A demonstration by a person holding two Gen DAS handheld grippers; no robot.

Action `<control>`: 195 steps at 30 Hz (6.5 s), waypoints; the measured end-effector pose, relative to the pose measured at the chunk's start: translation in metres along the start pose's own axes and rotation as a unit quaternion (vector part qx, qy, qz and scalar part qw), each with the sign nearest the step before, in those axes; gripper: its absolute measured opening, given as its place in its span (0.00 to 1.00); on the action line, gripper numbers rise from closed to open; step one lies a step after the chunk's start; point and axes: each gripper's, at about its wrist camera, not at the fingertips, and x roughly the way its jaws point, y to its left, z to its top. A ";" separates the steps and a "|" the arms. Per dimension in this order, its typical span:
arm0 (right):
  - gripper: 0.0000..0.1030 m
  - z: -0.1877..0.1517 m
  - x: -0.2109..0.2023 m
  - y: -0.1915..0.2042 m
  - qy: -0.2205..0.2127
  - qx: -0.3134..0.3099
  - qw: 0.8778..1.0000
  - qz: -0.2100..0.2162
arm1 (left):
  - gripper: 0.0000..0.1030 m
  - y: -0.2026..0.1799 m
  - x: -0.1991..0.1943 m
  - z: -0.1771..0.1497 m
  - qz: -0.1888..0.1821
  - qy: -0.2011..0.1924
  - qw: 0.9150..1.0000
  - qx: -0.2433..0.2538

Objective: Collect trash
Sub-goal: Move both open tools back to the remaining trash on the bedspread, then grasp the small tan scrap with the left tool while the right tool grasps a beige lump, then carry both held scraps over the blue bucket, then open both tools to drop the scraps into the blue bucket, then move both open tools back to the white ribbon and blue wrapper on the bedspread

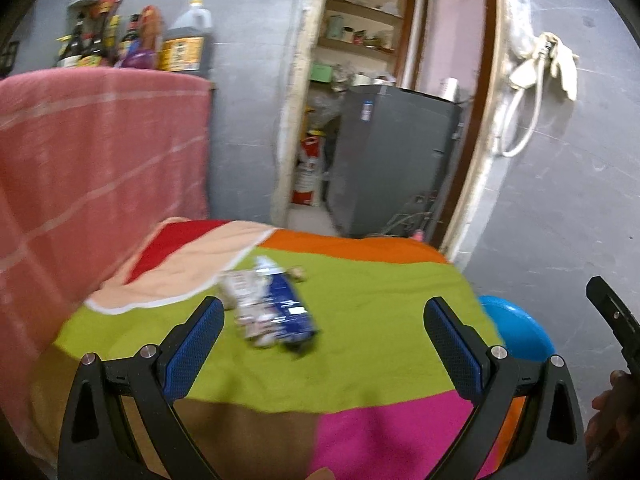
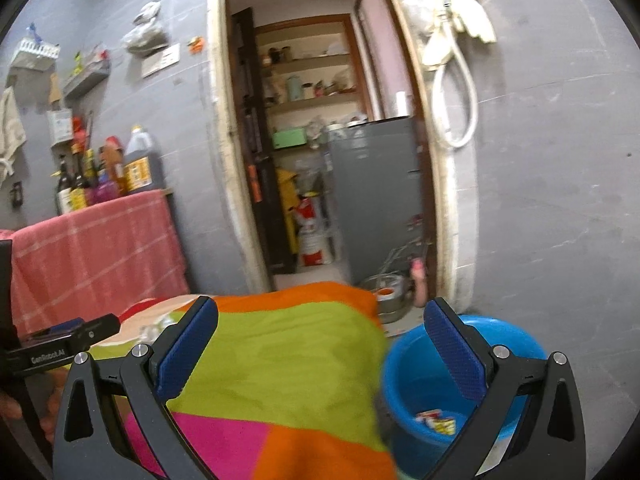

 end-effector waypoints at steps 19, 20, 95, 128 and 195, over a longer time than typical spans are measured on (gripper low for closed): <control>1.00 -0.029 0.080 0.102 0.111 -0.063 0.989 0.074 | 0.95 0.104 0.006 -0.010 0.046 0.068 0.995 -0.050; 1.00 -0.029 0.087 0.105 0.119 -0.068 0.988 0.075 | 0.95 0.104 0.009 -0.009 0.047 0.071 0.995 -0.048; 0.17 -0.029 0.122 0.131 0.162 -0.101 0.965 0.178 | 0.15 0.063 0.046 -0.010 0.007 0.084 0.996 -0.003; 0.17 -0.005 -0.001 -0.109 -0.012 -0.022 0.999 -0.048 | 0.15 -0.210 0.080 -0.002 -0.210 0.012 0.971 0.109; 1.00 -0.006 -0.006 -0.188 -0.039 0.063 0.988 -0.139 | 0.95 -0.206 0.121 0.005 -0.136 0.016 0.989 0.059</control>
